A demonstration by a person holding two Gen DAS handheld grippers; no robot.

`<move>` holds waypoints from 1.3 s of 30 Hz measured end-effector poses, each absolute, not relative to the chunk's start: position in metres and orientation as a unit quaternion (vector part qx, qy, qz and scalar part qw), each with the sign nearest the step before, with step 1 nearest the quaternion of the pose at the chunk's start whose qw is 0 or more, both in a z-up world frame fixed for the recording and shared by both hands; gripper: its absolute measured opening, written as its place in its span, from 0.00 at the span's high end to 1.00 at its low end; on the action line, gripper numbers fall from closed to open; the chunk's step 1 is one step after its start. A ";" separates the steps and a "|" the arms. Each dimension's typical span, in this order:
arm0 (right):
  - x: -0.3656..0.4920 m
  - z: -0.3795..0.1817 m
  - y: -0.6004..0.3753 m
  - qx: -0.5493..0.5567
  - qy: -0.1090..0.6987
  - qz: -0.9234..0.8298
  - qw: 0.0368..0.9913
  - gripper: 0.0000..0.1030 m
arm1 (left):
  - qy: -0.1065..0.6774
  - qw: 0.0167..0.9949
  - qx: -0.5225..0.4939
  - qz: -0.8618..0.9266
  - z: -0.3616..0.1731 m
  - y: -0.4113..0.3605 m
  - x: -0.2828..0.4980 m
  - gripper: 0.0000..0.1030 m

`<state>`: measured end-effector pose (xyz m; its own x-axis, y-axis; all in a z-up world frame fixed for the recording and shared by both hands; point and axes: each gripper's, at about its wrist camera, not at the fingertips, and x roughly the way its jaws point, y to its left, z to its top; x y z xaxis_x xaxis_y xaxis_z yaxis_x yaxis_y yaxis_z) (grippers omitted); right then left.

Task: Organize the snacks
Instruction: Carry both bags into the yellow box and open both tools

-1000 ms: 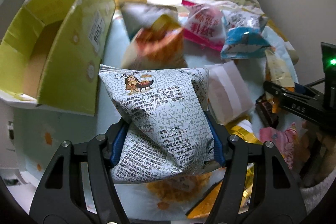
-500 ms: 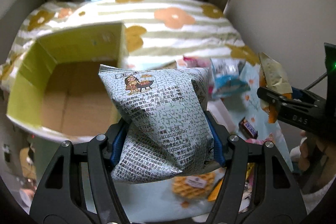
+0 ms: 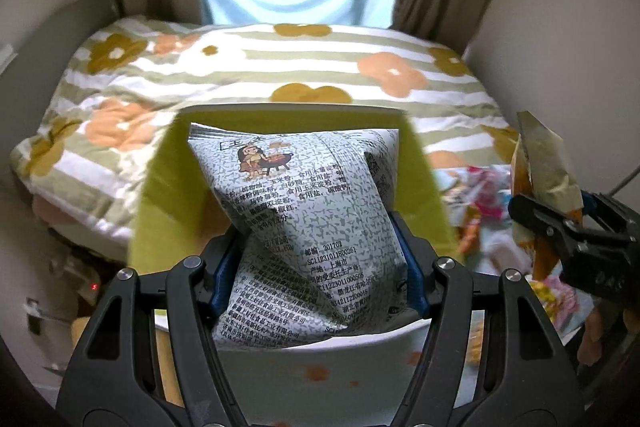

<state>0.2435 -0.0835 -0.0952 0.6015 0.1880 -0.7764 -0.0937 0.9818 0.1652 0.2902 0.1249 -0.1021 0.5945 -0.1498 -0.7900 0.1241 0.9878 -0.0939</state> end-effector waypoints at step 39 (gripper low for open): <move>0.262 -0.174 0.010 0.071 0.508 0.090 0.854 0.04 | 0.503 0.864 0.013 -0.031 -0.150 0.206 0.278 0.03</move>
<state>0.2615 0.0100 -0.1743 0.4679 0.2267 -0.8542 -0.0820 0.9735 0.2135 0.2779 0.2063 -0.1502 0.4925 -0.0395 -0.8694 0.0661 0.9978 -0.0079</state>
